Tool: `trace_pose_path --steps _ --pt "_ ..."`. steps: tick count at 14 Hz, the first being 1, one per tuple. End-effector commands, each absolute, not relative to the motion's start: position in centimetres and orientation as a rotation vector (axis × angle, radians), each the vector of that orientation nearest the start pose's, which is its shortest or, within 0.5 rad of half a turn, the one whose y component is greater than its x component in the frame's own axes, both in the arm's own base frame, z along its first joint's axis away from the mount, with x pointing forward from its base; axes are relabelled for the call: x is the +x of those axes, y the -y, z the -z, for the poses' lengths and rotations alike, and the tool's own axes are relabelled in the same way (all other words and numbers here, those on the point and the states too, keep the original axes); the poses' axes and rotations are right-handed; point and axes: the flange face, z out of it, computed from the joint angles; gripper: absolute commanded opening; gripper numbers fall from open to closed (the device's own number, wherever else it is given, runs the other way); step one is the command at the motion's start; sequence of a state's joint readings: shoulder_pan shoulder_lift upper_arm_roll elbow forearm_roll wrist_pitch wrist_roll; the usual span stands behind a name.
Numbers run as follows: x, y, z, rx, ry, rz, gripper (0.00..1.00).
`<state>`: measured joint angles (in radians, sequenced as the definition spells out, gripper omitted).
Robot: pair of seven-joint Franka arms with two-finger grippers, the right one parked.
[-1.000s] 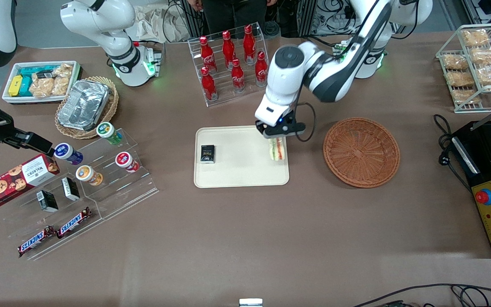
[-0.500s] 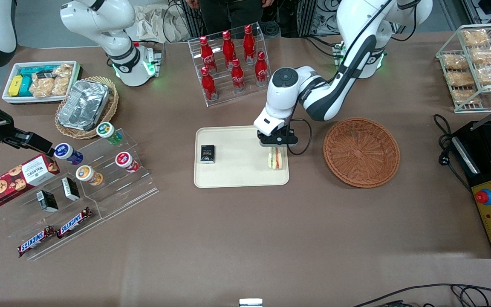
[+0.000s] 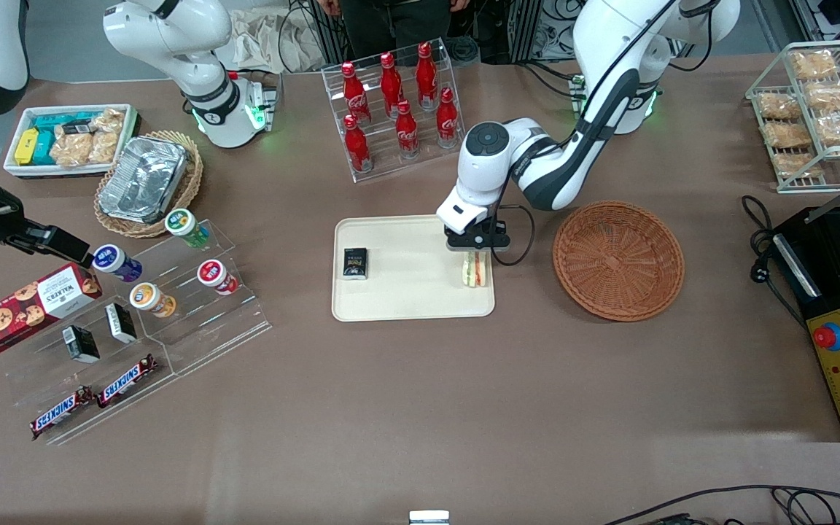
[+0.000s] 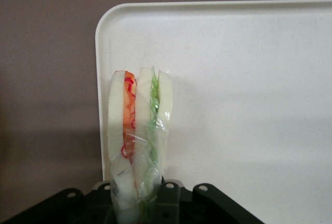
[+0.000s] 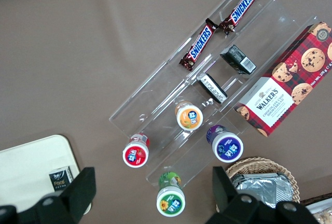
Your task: Place sandwich from basket to tray
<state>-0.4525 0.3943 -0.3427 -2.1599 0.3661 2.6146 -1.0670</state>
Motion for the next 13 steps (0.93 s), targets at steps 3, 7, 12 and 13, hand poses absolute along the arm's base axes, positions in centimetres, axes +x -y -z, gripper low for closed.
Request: trace_pose_path --steps 3,7,12,13 --pt "40.3 42.3 -22.6 -3.194 -0.036 0.205 0.99" --pt "42.2 43.3 -26.1 -3.229 -0.013 0.308 1.0" --pt "50.2 41.4 -38.3 -3.111 0.213 0.383 1.0" --pt "50.6 40.2 -40.8 -3.092 0.201 0.389 1.0"
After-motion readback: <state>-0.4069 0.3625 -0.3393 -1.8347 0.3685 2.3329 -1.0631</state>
